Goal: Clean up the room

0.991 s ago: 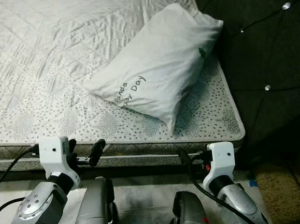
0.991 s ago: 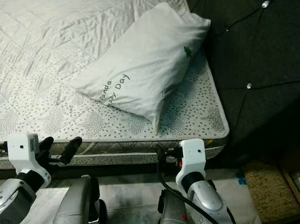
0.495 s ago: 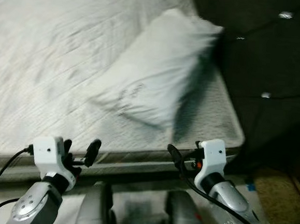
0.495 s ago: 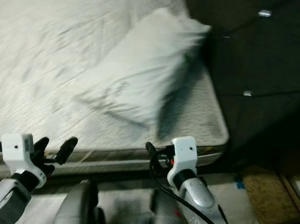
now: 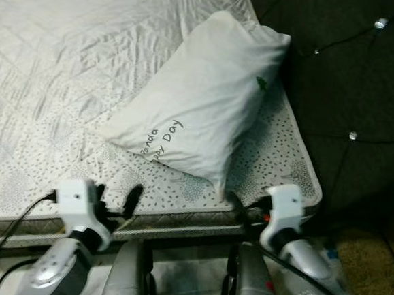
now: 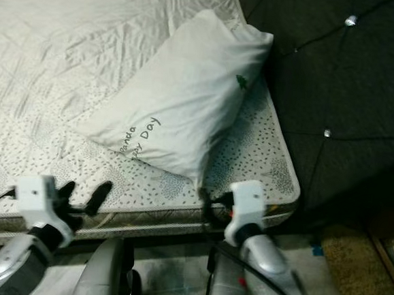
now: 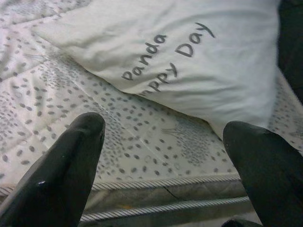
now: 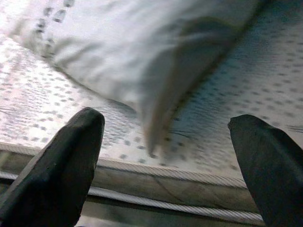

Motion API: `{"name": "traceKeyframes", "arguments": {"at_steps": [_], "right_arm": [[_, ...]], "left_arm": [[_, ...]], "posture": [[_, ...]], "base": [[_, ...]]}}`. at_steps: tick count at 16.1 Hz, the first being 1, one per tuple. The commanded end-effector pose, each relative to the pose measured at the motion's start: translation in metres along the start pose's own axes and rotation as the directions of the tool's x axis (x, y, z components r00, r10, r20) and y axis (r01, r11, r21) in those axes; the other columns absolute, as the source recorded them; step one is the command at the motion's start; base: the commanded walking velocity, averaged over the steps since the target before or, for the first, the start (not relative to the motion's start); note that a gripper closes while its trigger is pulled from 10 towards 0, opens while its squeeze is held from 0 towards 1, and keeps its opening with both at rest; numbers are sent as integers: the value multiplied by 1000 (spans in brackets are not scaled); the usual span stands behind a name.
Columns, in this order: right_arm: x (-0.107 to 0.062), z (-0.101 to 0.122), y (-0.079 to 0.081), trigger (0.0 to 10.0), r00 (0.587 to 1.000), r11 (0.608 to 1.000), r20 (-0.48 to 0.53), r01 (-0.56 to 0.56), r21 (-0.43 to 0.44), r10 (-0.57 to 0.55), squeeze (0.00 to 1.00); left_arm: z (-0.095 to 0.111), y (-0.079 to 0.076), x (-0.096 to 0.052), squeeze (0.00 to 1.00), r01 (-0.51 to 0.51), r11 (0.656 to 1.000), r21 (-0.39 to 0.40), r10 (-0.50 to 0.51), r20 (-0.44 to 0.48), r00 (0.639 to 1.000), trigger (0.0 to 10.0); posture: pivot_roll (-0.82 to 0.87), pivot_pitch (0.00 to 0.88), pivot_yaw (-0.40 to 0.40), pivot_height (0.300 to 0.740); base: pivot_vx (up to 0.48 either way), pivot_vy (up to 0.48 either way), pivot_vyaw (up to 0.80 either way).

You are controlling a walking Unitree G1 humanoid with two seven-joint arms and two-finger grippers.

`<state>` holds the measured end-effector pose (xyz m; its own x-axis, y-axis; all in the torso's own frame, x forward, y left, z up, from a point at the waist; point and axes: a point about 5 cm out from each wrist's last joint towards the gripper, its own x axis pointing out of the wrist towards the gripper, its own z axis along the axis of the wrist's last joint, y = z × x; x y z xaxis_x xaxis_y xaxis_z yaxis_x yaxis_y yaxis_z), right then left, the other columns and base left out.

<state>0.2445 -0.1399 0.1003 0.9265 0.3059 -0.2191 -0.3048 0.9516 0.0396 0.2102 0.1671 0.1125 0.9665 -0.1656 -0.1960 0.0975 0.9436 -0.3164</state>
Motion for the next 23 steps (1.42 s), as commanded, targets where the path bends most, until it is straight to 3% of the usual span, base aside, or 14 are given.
{"name": "traceKeyframes", "arguments": {"at_steps": [1, 5, 13, 19, 23], "right_arm": [[0, -2, 5, 10000, 1000, 1000, 4, -20, 0, 20, 0], [1, 1, 5, 10000, 1000, 1000, 22, -15, 10, 15, 0], [7, 4, 10, 10000, 999, 999, 49, -1, 50, -2, 0], [7, 3, 12, 10000, 998, 998, 58, -21, 62, 17, 0], [22, 8, 18, 10000, 997, 997, 67, -43, 63, 39, 0]], "left_arm": [[-3, 7, -4, 0, -33, 999, 9, 34, -24, 999, 10000], [-3, 6, -3, 0, -33, 999, 11, 33, -25, 999, 10000], [-3, 7, -3, 0, -27, 999, 16, 28, -37, 999, 10000], [-3, 6, -1, 0, -23, 1000, 18, 24, -35, 999, 10000], [6, 15, 0, 0, -97, 994, 54, 96, 20, 995, 10000]], "posture": [[-114, 240, 23, 617], [-114, 239, 26, 617], [-108, 238, 37, 617], [-112, 237, 42, 552], [-107, 234, 41, 552]], "base": [[0, 0, 725], [0, 0, 716], [0, 0, 0], [0, 0, 0], [0, 0, 0]]}}
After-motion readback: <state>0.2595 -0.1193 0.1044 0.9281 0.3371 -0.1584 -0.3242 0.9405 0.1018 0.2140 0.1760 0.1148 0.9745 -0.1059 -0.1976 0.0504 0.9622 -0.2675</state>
